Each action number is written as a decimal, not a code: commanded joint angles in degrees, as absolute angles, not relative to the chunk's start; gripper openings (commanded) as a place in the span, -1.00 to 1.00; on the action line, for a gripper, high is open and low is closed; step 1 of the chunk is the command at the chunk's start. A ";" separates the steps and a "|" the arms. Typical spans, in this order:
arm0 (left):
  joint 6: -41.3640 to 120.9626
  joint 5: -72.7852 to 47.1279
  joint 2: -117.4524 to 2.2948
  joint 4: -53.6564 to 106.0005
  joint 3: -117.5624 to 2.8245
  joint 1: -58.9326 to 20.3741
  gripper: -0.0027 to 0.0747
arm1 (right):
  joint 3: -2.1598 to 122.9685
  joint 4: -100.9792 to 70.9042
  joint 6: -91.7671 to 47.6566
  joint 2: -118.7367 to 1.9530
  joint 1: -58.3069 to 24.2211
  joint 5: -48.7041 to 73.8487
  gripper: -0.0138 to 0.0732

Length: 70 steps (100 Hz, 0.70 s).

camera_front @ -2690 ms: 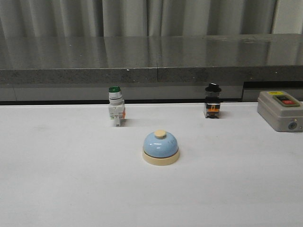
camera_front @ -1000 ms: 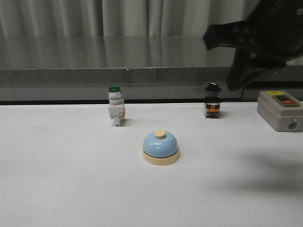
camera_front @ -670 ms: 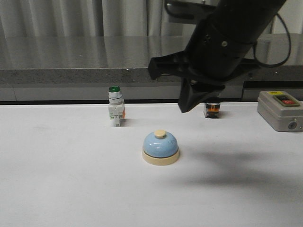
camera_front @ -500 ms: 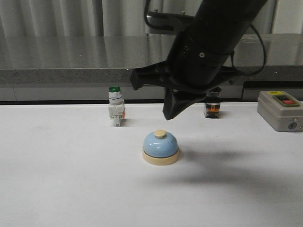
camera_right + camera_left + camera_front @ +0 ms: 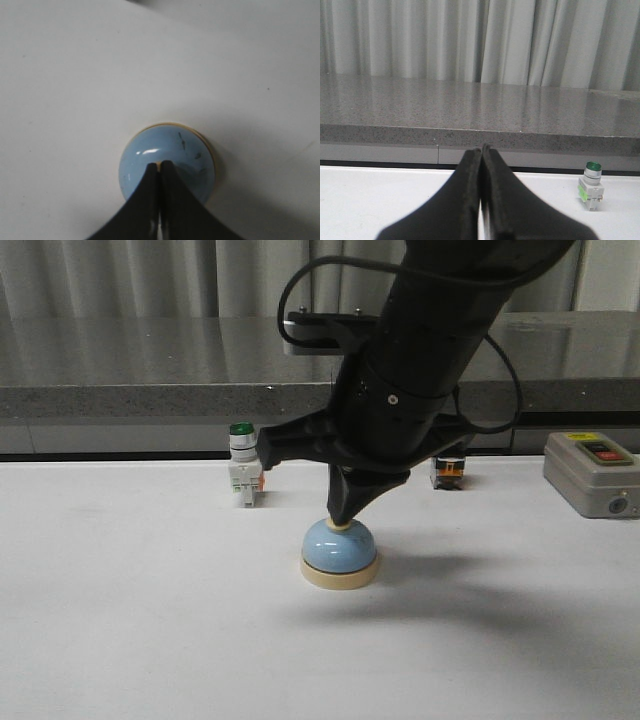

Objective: Place and press bell with both arms

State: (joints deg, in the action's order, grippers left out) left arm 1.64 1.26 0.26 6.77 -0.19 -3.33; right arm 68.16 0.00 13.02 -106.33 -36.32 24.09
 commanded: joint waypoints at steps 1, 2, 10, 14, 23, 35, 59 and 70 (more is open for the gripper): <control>1.22 5.53 2.05 7.33 3.03 -3.30 -0.99 | 69.93 0.00 12.69 -104.69 -36.46 21.98 -0.83; 1.22 5.53 2.05 7.33 3.03 -3.30 -0.99 | 69.93 0.00 12.69 -104.76 -36.46 21.99 -0.83; 1.22 5.53 2.05 7.33 3.03 -3.30 -0.99 | 69.93 0.00 12.69 -104.92 -36.46 22.17 -0.83; 1.22 5.53 2.05 7.33 3.03 -3.30 -0.99 | 69.93 0.00 12.69 -104.85 -36.46 22.17 -0.83; 1.22 5.53 2.05 7.33 3.03 -3.30 -0.99 | 69.93 0.00 12.69 -104.05 -36.46 22.22 -0.83; 1.22 5.53 2.05 7.33 3.03 -3.30 -0.99 | 69.93 0.33 12.69 -101.52 -36.46 22.42 -0.83; 1.22 5.53 2.05 7.33 3.03 -3.30 -0.99 | 69.83 2.60 12.69 -93.54 -33.03 23.11 -0.83; 1.22 5.53 2.05 7.33 3.03 -3.30 -0.99 | 69.83 5.13 12.69 -89.45 -30.26 25.06 -0.83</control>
State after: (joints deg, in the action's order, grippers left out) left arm 1.64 1.26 0.26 6.77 -0.19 -3.33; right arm 68.53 2.49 13.04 -95.05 -32.47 25.85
